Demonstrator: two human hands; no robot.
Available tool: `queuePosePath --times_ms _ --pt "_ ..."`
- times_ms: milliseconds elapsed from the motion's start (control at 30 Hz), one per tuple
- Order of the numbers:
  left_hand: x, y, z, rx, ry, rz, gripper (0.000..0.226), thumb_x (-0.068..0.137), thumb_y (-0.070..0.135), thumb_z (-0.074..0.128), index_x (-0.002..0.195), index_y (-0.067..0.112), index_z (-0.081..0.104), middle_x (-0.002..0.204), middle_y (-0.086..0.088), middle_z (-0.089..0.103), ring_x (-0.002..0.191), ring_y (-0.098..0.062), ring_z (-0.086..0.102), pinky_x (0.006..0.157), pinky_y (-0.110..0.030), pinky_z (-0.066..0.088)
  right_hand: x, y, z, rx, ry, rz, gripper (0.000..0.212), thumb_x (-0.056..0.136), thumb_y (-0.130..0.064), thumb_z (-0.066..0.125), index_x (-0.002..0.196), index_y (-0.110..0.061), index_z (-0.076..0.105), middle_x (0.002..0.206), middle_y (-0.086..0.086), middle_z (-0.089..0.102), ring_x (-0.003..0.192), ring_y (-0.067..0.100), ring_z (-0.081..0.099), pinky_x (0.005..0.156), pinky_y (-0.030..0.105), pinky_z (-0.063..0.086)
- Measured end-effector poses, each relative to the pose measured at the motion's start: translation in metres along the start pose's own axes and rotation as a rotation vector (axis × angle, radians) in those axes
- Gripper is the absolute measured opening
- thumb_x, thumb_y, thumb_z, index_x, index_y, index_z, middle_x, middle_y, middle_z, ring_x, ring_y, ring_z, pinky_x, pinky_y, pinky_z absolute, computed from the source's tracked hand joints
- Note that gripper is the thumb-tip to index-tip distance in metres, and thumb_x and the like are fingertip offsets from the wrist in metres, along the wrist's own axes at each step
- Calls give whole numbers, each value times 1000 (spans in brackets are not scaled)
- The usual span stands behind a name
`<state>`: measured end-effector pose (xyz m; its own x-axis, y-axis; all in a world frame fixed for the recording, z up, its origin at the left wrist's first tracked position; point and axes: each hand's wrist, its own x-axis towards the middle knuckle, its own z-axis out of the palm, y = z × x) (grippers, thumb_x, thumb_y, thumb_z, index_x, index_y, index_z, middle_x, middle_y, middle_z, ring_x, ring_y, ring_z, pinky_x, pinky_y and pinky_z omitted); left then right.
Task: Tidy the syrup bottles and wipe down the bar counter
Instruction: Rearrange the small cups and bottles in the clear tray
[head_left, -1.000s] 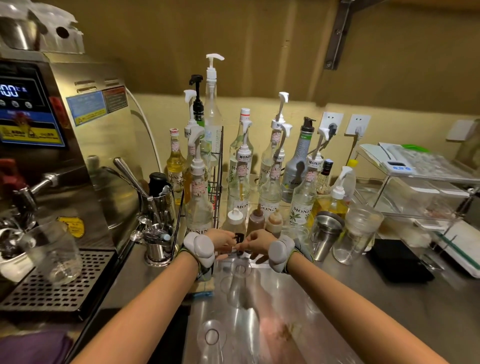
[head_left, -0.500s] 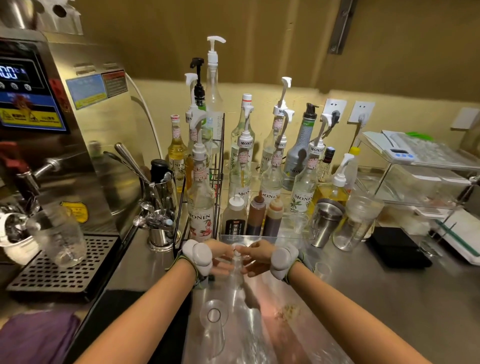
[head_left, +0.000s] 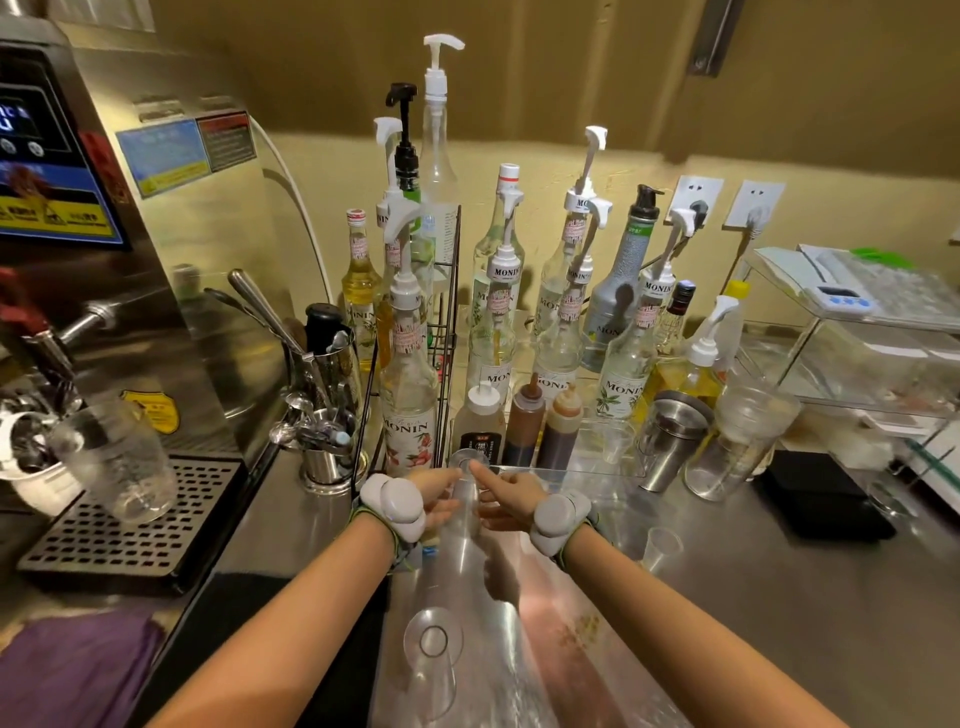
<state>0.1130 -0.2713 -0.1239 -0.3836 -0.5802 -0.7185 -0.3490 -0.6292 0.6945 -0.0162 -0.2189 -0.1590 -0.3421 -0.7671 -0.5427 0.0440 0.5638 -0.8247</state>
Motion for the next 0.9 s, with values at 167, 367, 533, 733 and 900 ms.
queuePosePath --times_ms 167,367,533,733,900 --pt "13 -1 -5 -52 26 69 33 95 34 51 71 10 49 45 -4 61 26 -6 55 36 -14 46 11 -3 7 6 10 2 82 76 -58 63 127 5 52 120 20 64 91 24 66 89 37 56" --pt "21 1 -2 -78 11 96 33 99 33 44 74 11 46 76 -5 50 56 -14 58 52 -23 50 15 -10 14 1 14 26 84 72 -68 60 119 1 56 120 19 64 106 32 67 92 44 55" --pt "11 6 -4 -18 -29 47 36 96 33 50 76 4 52 72 -9 56 32 -11 61 37 -18 50 23 -7 18 -18 23 -3 65 69 -71 59 84 -8 62 97 15 64 91 27 66 92 49 54" --pt "1 4 -9 22 -19 79 37 97 38 44 68 14 45 31 7 53 27 -4 53 35 -14 43 12 -10 21 16 55 -29 68 78 -59 59 104 3 63 95 25 62 100 39 64 97 57 47" --pt "-14 -2 -10 39 -69 57 40 99 38 36 66 16 40 68 1 42 58 -10 40 45 -17 35 -9 -7 21 175 13 -10 83 88 -44 57 135 19 31 138 41 34 129 55 36 105 64 30"
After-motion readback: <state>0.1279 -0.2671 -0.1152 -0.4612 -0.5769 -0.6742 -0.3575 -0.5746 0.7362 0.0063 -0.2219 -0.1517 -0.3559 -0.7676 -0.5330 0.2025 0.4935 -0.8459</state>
